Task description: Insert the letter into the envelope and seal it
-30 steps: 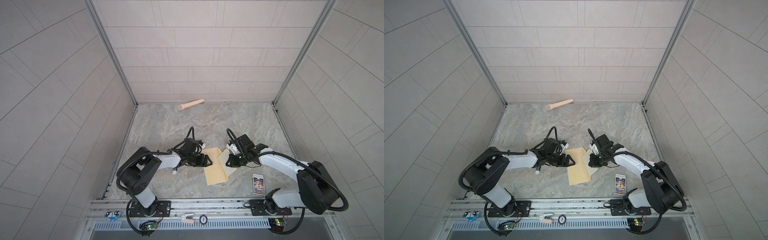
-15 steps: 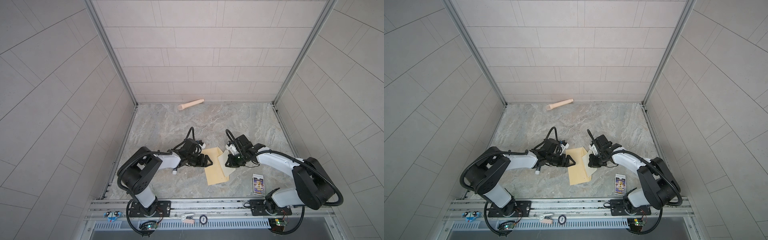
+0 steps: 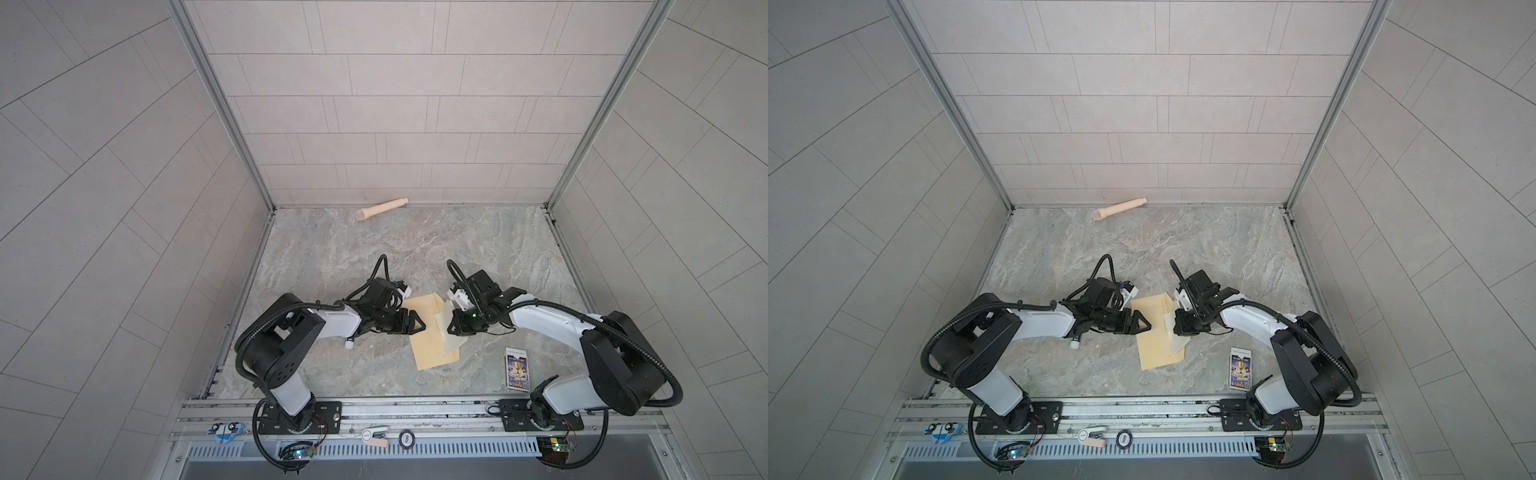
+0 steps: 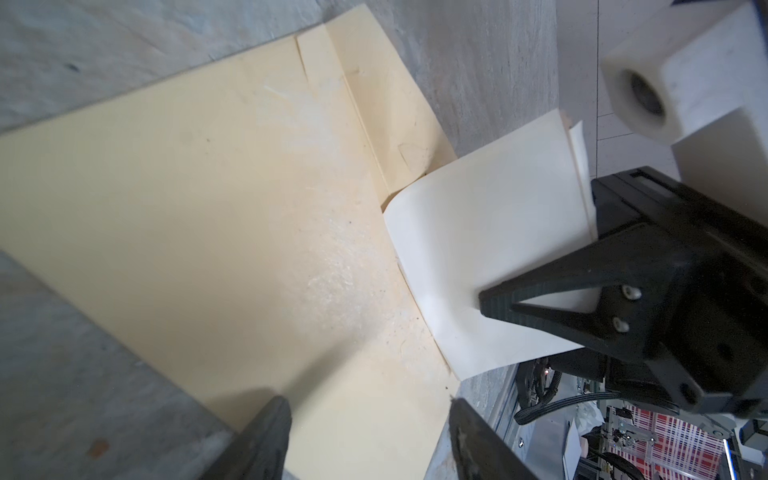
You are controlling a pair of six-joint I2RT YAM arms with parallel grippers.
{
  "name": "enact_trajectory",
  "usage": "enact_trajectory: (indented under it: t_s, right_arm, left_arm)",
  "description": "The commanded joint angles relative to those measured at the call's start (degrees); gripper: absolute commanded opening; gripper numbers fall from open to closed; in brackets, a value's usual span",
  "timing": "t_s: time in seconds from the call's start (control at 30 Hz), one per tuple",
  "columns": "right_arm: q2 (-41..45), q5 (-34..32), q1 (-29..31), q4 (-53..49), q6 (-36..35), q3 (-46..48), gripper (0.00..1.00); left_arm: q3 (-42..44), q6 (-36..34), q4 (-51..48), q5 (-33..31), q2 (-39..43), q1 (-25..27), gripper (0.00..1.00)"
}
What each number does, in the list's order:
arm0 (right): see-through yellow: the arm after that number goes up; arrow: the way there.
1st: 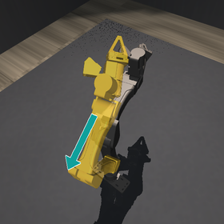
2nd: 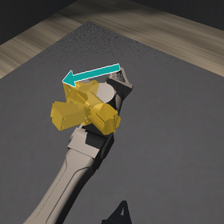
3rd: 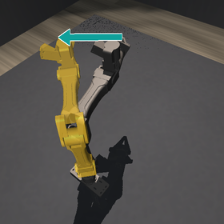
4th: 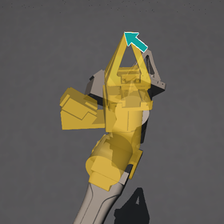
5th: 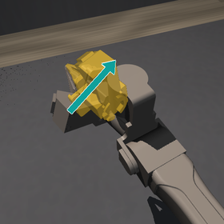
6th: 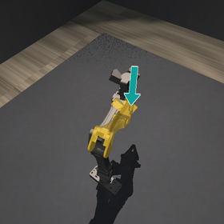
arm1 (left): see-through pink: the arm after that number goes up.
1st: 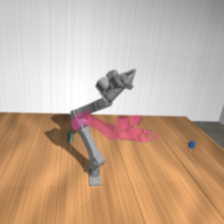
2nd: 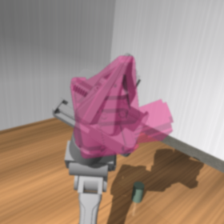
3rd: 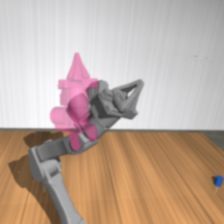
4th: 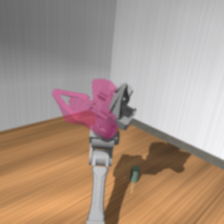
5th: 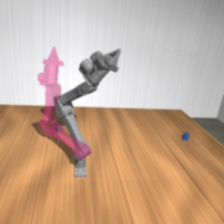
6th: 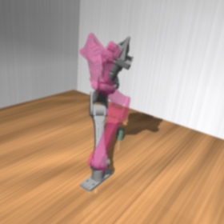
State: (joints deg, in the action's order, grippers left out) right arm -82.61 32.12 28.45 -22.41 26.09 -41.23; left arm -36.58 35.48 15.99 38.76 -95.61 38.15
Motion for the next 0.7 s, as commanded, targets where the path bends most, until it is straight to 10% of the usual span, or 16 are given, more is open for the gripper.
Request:
enact_trajectory:
  t_s: [0.0,0.67]
  right_arm:
    - [0.8,-1.7,0.9,-1.2,-5.0,0.9,0.00]
    - [10.7,-8.7,1.1,15.4,7.0,12.6,0.00]
  left_arm:
    - [1.9,-1.0,-4.5,-1.2,-2.7,0.2,0.67]
    - [2.7,-2.7,-7.2,-1.3,-3.8,0.4,0.65]
